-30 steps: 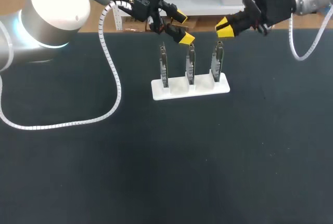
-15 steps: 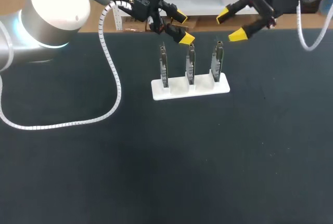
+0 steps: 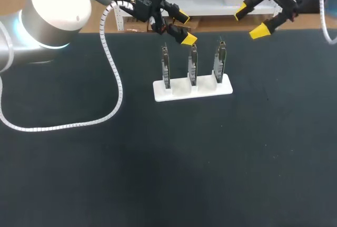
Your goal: Pick up the optical module with the left hand, and insert it into the network port with the right hand.
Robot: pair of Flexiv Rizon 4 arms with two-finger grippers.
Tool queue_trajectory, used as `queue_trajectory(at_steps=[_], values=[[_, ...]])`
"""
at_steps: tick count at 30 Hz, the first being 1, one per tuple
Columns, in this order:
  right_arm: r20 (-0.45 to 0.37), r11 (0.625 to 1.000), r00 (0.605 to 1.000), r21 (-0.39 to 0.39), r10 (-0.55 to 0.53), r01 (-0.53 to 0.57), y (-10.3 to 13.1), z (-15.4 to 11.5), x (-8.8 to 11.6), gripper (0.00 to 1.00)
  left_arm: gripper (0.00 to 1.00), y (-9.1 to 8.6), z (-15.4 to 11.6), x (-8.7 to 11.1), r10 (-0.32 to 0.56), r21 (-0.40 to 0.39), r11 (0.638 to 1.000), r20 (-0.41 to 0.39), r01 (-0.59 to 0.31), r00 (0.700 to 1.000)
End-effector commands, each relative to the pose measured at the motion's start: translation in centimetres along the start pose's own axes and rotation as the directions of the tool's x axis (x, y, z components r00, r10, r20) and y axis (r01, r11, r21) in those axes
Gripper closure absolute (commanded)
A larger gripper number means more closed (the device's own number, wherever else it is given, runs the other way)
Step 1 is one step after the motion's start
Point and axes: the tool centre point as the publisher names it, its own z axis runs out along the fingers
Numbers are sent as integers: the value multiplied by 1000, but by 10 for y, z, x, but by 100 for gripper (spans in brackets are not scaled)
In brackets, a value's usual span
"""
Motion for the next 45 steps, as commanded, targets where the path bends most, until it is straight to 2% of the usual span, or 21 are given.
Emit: queue_trajectory(at_steps=[1,8,45], values=[[-1,997,1000,83,12,-12,23,-3,5,0,0,0,0,-1,-1,0,1000,-5,1,1000],[6,995,1000,98,13,-14,31,-9,4,0,0,0,0,-1,-1,0,1000,-5,1,1000],[6,995,1000,98,13,-14,31,-9,4,0,0,0,0,-1,-1,0,1000,-5,1,1000]])
